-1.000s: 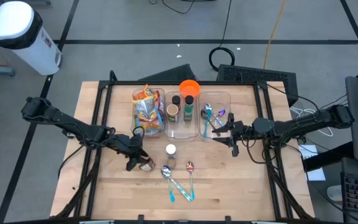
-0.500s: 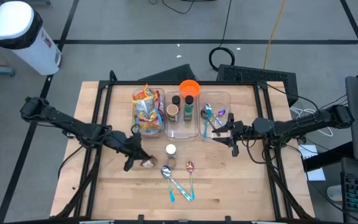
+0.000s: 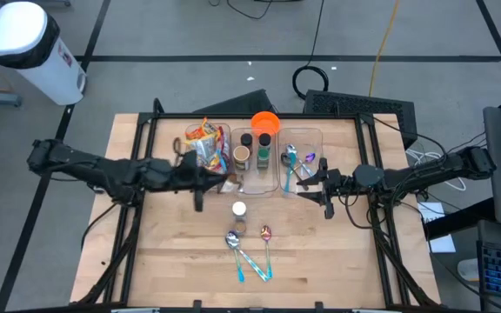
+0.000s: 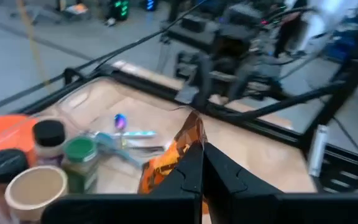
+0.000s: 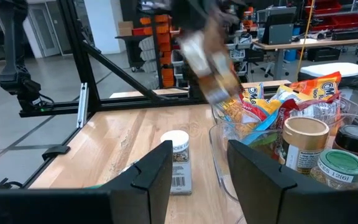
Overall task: Pick & Place Food Item
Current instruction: Put the orange seasoning pack into the middle transparent bin
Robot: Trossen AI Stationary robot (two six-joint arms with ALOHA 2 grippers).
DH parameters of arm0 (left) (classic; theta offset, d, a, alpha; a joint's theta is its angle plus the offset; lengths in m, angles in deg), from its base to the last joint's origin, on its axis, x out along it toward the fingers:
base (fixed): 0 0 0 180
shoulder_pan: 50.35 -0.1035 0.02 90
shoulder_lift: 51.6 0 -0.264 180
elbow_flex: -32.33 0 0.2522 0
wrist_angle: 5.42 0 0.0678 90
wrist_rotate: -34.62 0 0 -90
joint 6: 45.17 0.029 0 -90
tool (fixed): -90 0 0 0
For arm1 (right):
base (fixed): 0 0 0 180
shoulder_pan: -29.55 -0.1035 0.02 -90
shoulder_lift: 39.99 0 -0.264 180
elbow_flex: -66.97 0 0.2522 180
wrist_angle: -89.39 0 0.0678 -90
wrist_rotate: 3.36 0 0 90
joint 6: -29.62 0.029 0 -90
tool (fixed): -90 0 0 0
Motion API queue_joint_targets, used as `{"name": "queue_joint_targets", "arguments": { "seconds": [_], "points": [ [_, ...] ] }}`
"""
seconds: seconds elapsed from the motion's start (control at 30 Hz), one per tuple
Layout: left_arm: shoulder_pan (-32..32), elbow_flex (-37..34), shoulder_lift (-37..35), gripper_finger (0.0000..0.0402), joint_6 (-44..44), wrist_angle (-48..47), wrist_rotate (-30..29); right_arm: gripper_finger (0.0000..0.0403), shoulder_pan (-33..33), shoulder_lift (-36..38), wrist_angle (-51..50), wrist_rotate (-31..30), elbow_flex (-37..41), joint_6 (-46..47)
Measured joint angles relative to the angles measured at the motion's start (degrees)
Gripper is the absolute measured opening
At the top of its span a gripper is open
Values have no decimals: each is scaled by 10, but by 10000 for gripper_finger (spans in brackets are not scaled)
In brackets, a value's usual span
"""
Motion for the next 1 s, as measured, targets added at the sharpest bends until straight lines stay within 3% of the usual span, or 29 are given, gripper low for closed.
{"name": "queue_joint_targets", "arguments": {
  "seconds": [0.2, 0.43, 0.83, 1.0],
  "points": [
    [-79, 1, 81, 2, -45, 2, 25, 144, 0, 0, 0, 0, 0, 0],
    [-153, 1, 140, 1, -83, 33, 101, 144, 0, 0, 0, 1, 0, 0],
    [-164, 1, 201, 1, -134, -16, 111, 144, 0, 0, 0, 1, 0, 1],
    [-164, 1, 201, 1, -151, -60, 77, 144, 0, 0, 0, 1, 0, 1]
  ]
}}
